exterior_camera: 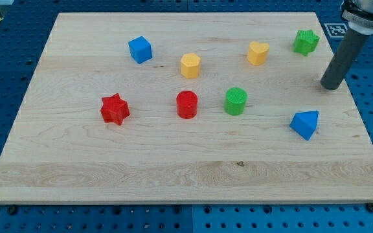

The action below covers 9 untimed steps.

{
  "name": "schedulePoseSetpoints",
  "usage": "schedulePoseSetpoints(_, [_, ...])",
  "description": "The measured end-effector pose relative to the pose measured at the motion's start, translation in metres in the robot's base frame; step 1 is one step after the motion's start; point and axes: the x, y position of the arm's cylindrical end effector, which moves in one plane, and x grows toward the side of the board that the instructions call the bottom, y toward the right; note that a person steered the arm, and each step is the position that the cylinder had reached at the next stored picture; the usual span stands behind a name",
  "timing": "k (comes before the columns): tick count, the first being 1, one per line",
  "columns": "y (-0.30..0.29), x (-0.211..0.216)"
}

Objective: Move the yellow heart above the yellow hexagon

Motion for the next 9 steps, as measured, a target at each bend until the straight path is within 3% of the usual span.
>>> schedulePoseSetpoints(2, [0.014, 0.011])
schedulePoseSetpoints(3, [0.082, 0.033])
schedulePoseSetpoints(4, [0.083, 0.013])
schedulePoseSetpoints(5, [0.032, -0.061])
schedulePoseSetpoints(7, [-0.091, -0.068])
schedulePoseSetpoints(9, [-0.192, -0.12])
